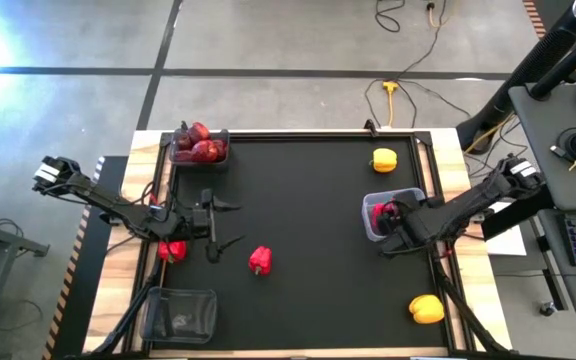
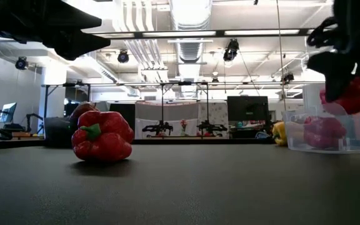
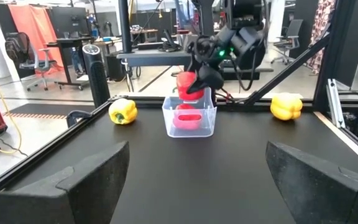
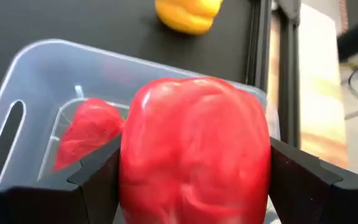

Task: Sort produce into baskets
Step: Put the red bell pepper into the transparent bin

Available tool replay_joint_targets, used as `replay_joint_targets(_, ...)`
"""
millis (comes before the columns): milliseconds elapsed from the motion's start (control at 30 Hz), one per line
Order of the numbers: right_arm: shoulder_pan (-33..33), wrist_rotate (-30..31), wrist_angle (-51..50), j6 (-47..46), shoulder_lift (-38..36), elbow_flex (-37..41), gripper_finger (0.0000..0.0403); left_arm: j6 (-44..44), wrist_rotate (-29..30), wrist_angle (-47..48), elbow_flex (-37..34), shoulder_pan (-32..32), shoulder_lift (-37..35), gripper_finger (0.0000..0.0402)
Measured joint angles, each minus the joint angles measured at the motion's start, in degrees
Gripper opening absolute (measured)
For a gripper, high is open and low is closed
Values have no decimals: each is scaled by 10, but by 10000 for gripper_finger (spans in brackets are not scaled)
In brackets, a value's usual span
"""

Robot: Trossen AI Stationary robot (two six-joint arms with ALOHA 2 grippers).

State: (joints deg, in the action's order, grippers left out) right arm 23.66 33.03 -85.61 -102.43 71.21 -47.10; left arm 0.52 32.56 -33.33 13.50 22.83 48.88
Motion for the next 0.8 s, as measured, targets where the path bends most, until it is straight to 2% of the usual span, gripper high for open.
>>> replay_joint_targets(133, -32, -38, 5, 21, 23, 7, 311, 0, 0, -1, 0, 0, 2, 359)
replay_joint_targets(300, -67, -40, 30, 51, 58, 8, 312, 0, 0, -2, 0, 0, 4, 359)
replay_joint_targets(433, -93, -35, 89, 107, 81, 9, 315, 0, 0, -1, 0, 0, 4, 359)
replay_joint_targets(533, -110, -23, 125, 137, 89, 9, 330, 0, 0, -1, 0, 0, 5, 359)
replay_joint_targets(667, -126, -15, 125, 149, 91, 9, 361, 0, 0, -1, 0, 0, 5, 359)
replay_joint_targets(800, -131, -4, 126, 156, 85, 9, 371, 0, 0, -1, 0, 0, 5, 359)
